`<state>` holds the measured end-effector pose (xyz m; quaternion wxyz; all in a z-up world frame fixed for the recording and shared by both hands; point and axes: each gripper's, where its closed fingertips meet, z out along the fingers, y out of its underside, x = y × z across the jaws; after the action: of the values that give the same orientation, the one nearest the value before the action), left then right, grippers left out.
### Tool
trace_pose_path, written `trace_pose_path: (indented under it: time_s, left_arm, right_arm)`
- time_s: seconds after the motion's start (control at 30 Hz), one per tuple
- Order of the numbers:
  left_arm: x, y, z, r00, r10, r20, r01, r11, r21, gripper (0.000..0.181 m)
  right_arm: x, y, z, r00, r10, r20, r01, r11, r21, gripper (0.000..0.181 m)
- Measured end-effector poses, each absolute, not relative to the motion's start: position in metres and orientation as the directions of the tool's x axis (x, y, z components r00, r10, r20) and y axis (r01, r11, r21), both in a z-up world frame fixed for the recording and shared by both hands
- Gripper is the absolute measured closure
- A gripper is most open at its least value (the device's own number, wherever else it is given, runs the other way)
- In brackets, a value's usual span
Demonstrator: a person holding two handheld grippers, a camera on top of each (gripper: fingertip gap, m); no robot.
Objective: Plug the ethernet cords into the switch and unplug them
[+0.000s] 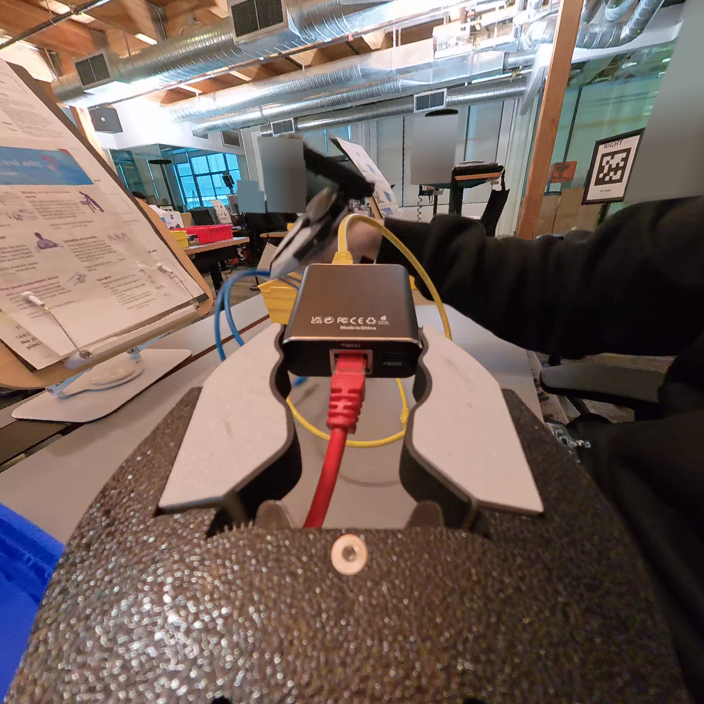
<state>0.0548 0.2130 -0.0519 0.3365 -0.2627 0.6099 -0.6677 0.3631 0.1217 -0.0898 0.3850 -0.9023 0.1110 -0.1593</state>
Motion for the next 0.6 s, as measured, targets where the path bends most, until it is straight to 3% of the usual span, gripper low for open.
trace_pose_path:
  time_s: [0.13, 0.23, 0.43, 0.6]
  left_arm:
    - [0.050, 0.213, -0.046, -0.641, -0.765, -0.065, 0.152, -0.043, -0.987, 0.119]
    - [0.049, 0.213, -0.047, -0.636, -0.768, -0.075, 0.149, -0.027, -0.988, 0.118]
    - [0.050, 0.215, -0.050, -0.621, -0.781, -0.070, 0.142, -0.024, -0.990, 0.119]
    - [0.054, 0.210, -0.051, -0.629, -0.775, -0.065, 0.140, -0.031, -0.990, 0.118]
  right_arm:
    - [0.385, 0.088, 0.012, 0.852, -0.469, 0.234, -0.041, -0.504, -0.862, 0.175]
    - [0.399, 0.048, 0.069, 0.786, -0.546, 0.289, 0.027, -0.437, -0.899, 0.176]
    - [0.434, -0.055, 0.096, 0.605, -0.564, 0.561, 0.086, -0.655, -0.751, 0.175]
    - [0.465, -0.105, 0.044, 0.571, -0.447, 0.688, 0.066, -0.811, -0.582, 0.176]
